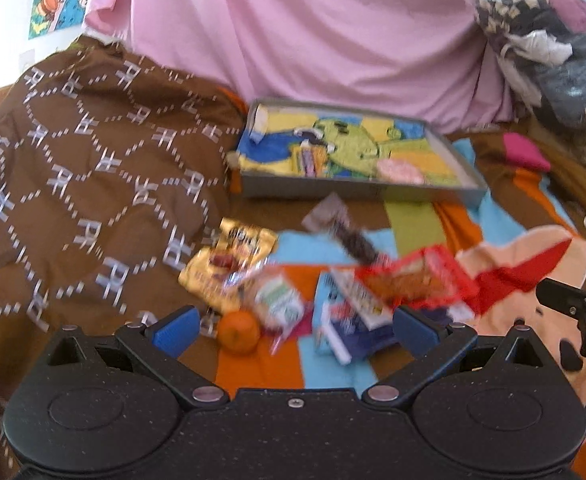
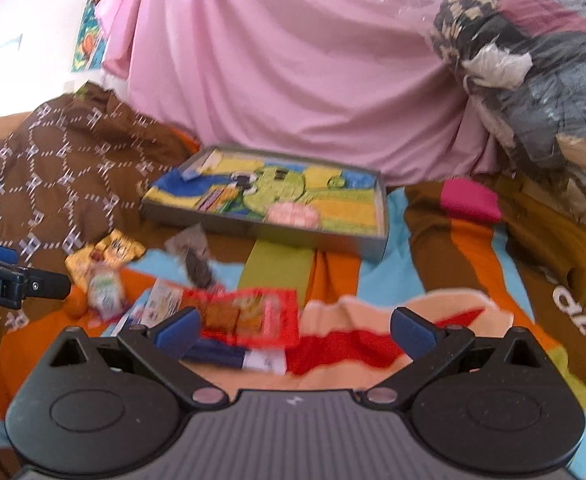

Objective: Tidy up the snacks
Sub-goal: 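Withdraw both tools from the tray back over the remaining snacks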

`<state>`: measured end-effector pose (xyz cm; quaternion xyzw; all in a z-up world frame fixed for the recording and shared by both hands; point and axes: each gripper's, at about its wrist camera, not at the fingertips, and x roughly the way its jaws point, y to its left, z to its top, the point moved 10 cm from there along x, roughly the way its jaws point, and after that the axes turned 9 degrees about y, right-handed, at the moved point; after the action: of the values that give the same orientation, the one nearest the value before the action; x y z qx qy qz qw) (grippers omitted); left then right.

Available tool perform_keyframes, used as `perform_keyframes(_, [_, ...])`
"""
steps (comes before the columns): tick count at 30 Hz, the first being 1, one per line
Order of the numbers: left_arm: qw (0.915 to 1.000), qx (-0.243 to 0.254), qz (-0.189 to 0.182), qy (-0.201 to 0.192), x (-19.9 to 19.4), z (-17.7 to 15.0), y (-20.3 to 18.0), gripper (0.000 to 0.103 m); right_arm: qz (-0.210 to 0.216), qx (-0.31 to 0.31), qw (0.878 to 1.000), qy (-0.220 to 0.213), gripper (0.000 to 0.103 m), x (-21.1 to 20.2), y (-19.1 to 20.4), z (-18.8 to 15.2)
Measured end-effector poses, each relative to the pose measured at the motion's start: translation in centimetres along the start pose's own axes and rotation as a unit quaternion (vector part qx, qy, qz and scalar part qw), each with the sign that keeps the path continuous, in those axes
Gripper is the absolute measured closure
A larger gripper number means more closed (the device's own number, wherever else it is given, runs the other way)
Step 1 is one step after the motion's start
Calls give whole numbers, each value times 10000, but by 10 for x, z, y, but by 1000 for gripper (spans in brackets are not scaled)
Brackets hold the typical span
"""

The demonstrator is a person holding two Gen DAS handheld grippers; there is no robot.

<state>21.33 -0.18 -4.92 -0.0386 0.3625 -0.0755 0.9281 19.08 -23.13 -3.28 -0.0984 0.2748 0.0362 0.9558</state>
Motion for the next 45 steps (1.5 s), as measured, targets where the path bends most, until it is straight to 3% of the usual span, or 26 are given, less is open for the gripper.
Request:
perform_keyframes(11, [9991,-118,-48,413,-11,-46,1,1,291,-372,9961,741,0,-10,34,-44])
perform_keyframes(21, [9980,-108,32,622,-21,-70,1,1,452,-503,9930,965,0,-19,49,-58])
perform_keyframes(45, [9968,-223,156,755,-23,-75,14,1,580,-230,9906,1219,0,-10,48,-65])
